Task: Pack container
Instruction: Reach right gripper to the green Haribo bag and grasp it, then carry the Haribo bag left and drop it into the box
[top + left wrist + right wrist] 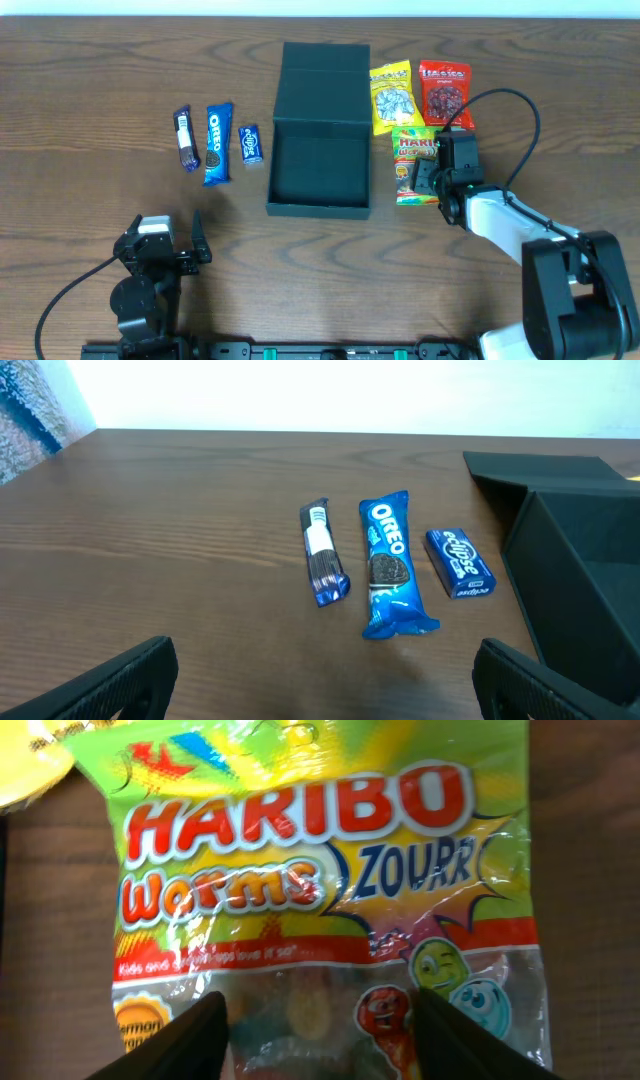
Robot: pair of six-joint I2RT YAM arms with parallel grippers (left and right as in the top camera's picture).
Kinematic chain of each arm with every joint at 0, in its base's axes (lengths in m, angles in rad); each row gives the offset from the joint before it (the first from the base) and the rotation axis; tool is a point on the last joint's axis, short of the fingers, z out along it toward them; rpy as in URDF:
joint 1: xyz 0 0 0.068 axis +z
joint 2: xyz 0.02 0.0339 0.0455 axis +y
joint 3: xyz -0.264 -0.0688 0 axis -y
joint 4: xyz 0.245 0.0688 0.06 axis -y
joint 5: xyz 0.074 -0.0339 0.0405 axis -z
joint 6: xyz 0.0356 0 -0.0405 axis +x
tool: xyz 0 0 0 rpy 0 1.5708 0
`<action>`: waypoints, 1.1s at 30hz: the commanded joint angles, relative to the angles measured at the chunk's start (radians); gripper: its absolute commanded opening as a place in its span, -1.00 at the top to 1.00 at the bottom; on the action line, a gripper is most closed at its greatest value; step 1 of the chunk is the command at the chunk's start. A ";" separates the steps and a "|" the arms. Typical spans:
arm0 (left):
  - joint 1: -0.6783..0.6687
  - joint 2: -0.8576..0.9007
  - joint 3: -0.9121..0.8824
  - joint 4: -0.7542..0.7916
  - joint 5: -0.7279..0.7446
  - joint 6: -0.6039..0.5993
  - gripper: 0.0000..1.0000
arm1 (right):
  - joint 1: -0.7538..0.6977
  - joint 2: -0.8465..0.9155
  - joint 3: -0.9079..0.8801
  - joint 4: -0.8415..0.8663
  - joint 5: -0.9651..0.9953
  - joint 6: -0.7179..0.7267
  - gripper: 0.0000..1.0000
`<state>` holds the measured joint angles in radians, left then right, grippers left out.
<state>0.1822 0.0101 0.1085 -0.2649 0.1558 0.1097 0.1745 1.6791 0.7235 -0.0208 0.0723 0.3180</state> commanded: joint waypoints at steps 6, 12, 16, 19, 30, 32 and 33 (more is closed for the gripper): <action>-0.002 -0.006 -0.023 -0.010 -0.007 0.014 -0.90 | 0.010 0.050 0.006 -0.011 0.024 -0.005 0.68; -0.002 -0.006 -0.023 -0.010 -0.007 0.014 -0.90 | 0.010 0.049 0.006 -0.017 -0.091 -0.005 0.97; -0.002 -0.006 -0.023 -0.010 -0.007 0.014 -0.90 | 0.010 0.038 0.006 -0.018 -0.281 0.004 0.98; -0.002 -0.006 -0.023 -0.010 -0.007 0.014 -0.90 | 0.009 -0.003 0.006 -0.032 -0.427 0.003 0.97; -0.002 -0.006 -0.023 -0.010 -0.007 0.014 -0.90 | 0.010 -0.412 0.018 -0.201 -0.380 0.100 0.97; -0.002 -0.006 -0.023 -0.010 -0.007 0.014 -0.91 | 0.011 -0.495 0.018 -0.204 -0.376 0.163 0.97; -0.002 -0.006 -0.023 -0.010 -0.007 0.014 -0.91 | 0.016 -0.546 0.020 -0.200 -0.375 0.211 0.97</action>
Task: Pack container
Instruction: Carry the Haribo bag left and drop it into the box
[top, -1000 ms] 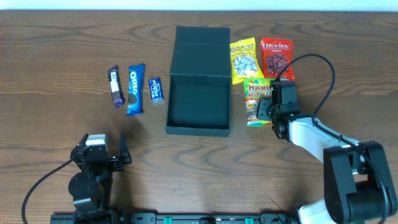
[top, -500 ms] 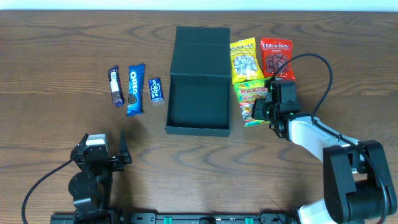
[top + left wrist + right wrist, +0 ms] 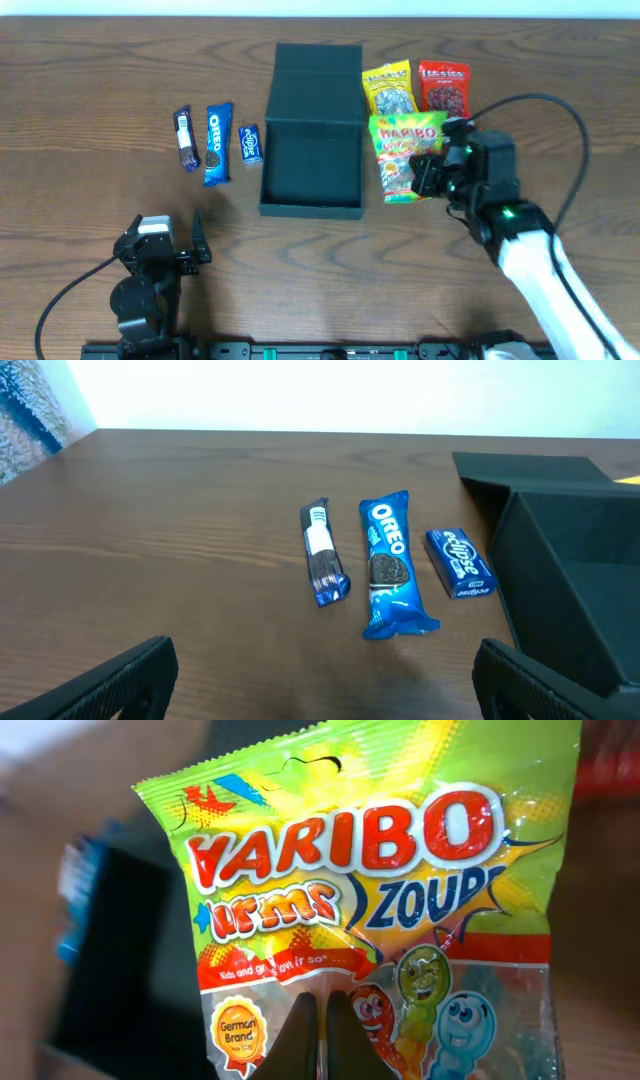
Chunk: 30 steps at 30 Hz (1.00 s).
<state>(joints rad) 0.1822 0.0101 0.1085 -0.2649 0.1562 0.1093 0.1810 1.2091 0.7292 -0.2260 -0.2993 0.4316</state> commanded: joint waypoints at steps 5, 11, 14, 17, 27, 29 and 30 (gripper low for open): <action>-0.002 -0.006 -0.023 -0.010 -0.008 0.014 -0.91 | 0.079 -0.163 0.022 0.072 -0.004 0.229 0.97; -0.002 -0.006 -0.023 -0.010 -0.008 0.014 -0.90 | 0.309 -0.098 0.024 0.296 0.080 0.385 0.96; -0.002 -0.006 -0.023 -0.010 -0.008 0.014 -0.90 | 0.435 -0.003 0.032 0.381 0.224 0.486 0.97; -0.002 -0.006 -0.023 -0.010 -0.008 0.014 -0.90 | 0.499 0.082 0.052 0.434 0.322 0.516 0.97; -0.002 -0.006 -0.023 -0.010 -0.008 0.014 -0.90 | 0.513 0.369 0.134 0.428 0.402 0.589 0.97; -0.002 -0.006 -0.023 -0.010 -0.008 0.014 -0.91 | 0.490 0.369 0.134 0.374 0.416 0.589 0.96; -0.002 -0.006 -0.023 -0.010 -0.008 0.014 -0.90 | 0.480 0.369 0.134 0.354 0.415 0.589 0.97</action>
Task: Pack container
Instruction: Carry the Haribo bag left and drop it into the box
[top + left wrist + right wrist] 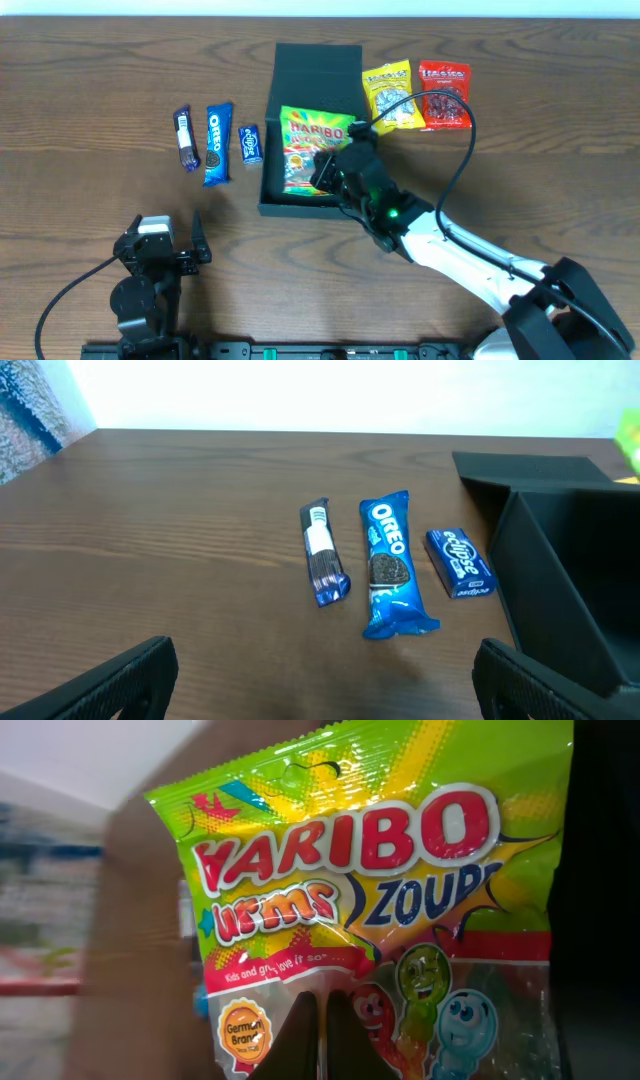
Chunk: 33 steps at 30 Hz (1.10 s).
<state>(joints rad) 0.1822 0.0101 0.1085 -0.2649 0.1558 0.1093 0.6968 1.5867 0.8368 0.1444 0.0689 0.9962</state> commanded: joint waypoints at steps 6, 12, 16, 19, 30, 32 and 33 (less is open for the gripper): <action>-0.002 -0.006 -0.023 -0.010 -0.007 0.014 -0.90 | -0.073 -0.009 0.026 -0.060 0.002 0.014 0.97; -0.002 -0.006 -0.023 -0.010 -0.007 0.014 -0.90 | -0.073 -0.009 0.026 -0.059 -0.007 -0.002 0.53; -0.002 -0.006 -0.023 -0.010 -0.007 0.014 -0.90 | -0.073 -0.010 0.026 -0.056 -0.069 -0.027 -0.99; -0.002 -0.006 -0.023 -0.010 -0.007 0.014 -0.90 | -0.073 -0.018 0.027 -0.058 -0.097 -0.029 -0.98; -0.002 -0.006 -0.023 -0.010 -0.007 0.014 -0.91 | -0.078 -0.254 0.050 -0.284 -0.121 -0.408 -0.98; -0.002 -0.006 -0.023 -0.010 -0.007 0.014 -0.90 | -0.082 -0.309 0.051 -0.345 -0.112 -0.478 -0.98; -0.002 -0.006 -0.023 -0.010 -0.007 0.014 -0.90 | -0.086 -0.331 0.051 -0.371 -0.096 -0.499 -0.99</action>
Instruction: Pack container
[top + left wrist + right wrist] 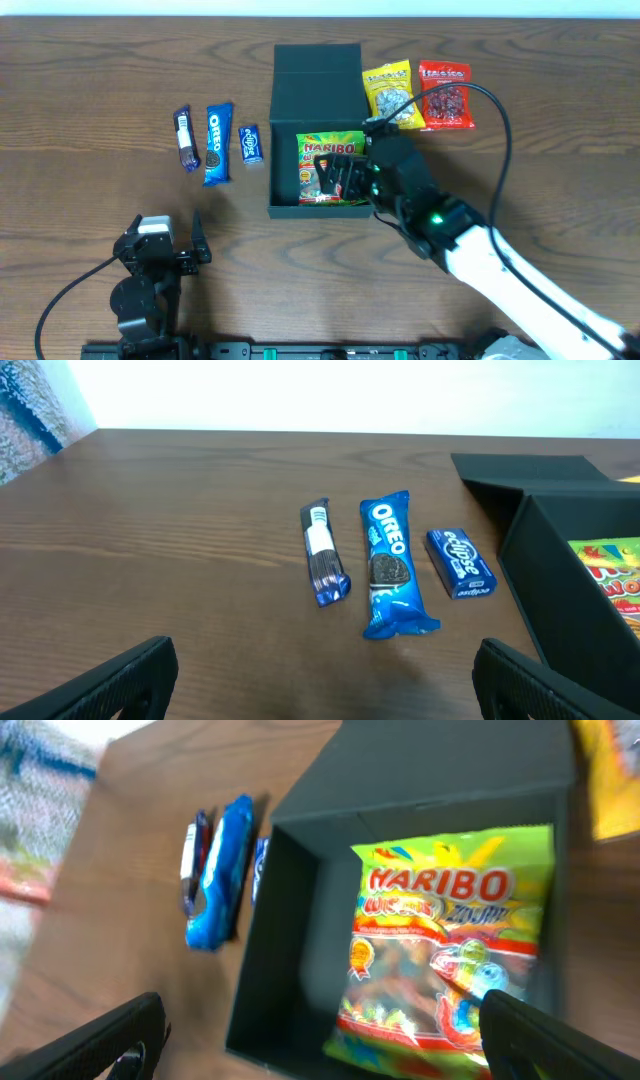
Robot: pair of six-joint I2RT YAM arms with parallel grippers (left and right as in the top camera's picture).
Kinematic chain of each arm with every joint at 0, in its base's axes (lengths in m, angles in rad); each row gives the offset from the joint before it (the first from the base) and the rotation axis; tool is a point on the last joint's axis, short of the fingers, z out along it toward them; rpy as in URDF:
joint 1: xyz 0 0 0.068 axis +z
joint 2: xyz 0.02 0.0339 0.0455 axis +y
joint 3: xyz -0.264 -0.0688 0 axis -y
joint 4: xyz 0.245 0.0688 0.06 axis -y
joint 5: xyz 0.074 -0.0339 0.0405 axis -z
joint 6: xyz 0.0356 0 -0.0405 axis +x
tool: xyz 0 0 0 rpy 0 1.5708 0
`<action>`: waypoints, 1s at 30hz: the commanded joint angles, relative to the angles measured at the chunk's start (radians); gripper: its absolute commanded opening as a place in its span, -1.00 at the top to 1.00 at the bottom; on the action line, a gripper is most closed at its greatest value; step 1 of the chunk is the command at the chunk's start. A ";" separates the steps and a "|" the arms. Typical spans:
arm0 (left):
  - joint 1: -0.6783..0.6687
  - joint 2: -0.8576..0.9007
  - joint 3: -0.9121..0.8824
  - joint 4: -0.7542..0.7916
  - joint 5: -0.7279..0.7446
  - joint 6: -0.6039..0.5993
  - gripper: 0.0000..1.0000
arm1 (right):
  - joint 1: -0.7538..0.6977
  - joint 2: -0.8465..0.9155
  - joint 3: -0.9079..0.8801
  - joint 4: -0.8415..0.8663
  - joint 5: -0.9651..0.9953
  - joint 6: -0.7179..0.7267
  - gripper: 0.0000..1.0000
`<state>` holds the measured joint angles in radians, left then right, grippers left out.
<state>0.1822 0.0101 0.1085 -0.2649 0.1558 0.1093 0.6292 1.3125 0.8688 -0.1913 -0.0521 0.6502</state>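
The black box (318, 210) stands open mid-table, its lid laid back. A green Haribo bag (330, 168) lies flat inside it, toward the right wall, and also shows in the right wrist view (450, 950) and the left wrist view (612, 565). My right gripper (340, 180) hovers over the box's front part, open, with nothing between its fingers (140, 1030). My left gripper (165, 245) rests open near the front left edge, well short of the snacks.
Left of the box lie a dark bar (184, 138), a blue Oreo pack (217, 143) and a small blue Eclipse pack (250, 144). A yellow bag (391, 95) and a red bag (446, 95) lie right of the lid.
My right gripper was shut on the Haribo bag, holding it over the box. Now the bag lies inside the box and the gripper is open above it. The left arm has not moved.
The Haribo bag first lay on the table right of the box, with my right gripper open around it. Then the gripper was shut on the bag and held it up, then over the box. Now the bag rests in the box, let go.
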 commanded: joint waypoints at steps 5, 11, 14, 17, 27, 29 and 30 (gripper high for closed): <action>-0.002 -0.006 -0.023 -0.010 -0.007 0.014 -0.91 | -0.058 -0.186 0.019 -0.161 0.102 -0.275 -0.99; -0.002 -0.006 -0.023 -0.010 -0.007 0.014 -0.90 | -0.115 -0.310 0.019 -0.255 0.101 -0.371 -0.99; -0.002 -0.006 -0.023 -0.010 -0.007 0.014 -0.90 | -0.129 -0.362 0.019 -0.305 0.101 -0.371 -0.99; -0.002 -0.006 -0.023 -0.010 -0.007 0.014 -0.91 | -0.129 -0.389 0.019 -0.358 0.101 -0.371 -0.98; -0.002 -0.006 -0.023 -0.006 -0.006 0.014 -0.90 | -0.129 -0.431 0.019 -0.653 0.059 -0.367 -0.98; -0.002 -0.006 -0.023 -0.007 -0.005 0.014 -0.90 | -0.129 -0.431 0.019 -0.697 0.059 -0.367 -0.98; -0.002 -0.006 -0.023 -0.007 0.007 0.011 -0.90 | -0.129 -0.431 0.019 -0.713 0.059 -0.367 -0.99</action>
<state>0.1822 0.0101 0.1085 -0.2646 0.1566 0.1093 0.5087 0.8875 0.8711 -0.8845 0.0143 0.2981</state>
